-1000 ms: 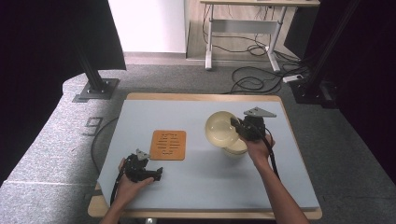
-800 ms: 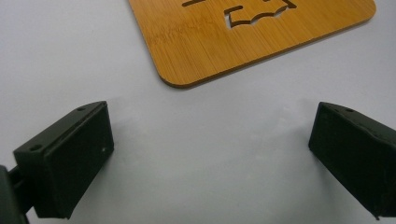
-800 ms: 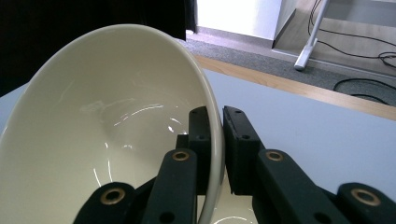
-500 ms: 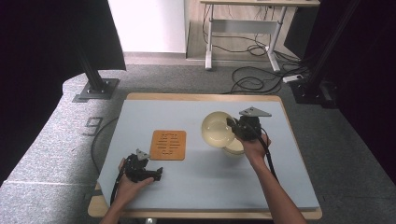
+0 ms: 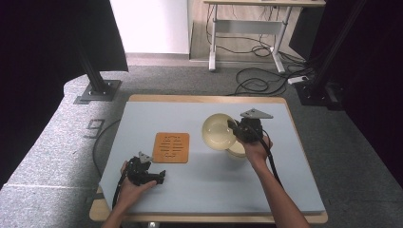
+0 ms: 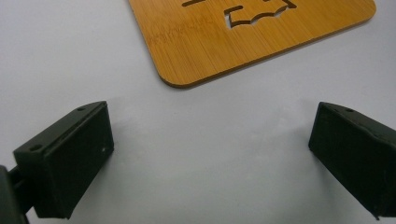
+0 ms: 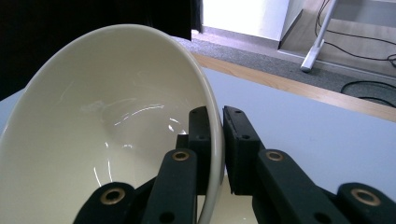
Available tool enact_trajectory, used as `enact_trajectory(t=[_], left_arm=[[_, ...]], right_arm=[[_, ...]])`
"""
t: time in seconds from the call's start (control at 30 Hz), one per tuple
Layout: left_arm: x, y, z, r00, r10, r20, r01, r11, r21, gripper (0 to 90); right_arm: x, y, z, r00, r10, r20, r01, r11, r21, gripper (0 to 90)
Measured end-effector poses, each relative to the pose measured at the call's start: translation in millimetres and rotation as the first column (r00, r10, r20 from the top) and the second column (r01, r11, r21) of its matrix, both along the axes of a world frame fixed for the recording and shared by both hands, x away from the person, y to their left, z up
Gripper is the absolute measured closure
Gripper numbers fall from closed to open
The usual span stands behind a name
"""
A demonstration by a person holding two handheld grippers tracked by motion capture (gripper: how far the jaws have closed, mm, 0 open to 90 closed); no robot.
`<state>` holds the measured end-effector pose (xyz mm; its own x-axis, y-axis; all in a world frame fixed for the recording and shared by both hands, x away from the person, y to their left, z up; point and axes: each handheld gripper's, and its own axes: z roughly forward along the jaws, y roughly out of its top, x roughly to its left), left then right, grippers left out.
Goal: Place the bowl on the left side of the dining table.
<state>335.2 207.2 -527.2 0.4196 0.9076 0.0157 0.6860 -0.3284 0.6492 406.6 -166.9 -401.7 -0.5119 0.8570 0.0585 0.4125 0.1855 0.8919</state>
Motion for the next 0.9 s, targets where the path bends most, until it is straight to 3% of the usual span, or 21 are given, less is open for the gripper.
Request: enact_trajectory(t=[0.9], left_arm=[[0.0, 0.0, 0.1, 1.0, 0.0, -0.001, 0.0, 1.0, 0.0, 0.0]], right_arm=[[1.4, 16.1, -5.7, 0.9994, 0.034, 0.003, -0.034, 0.999, -0.003, 82.5]])
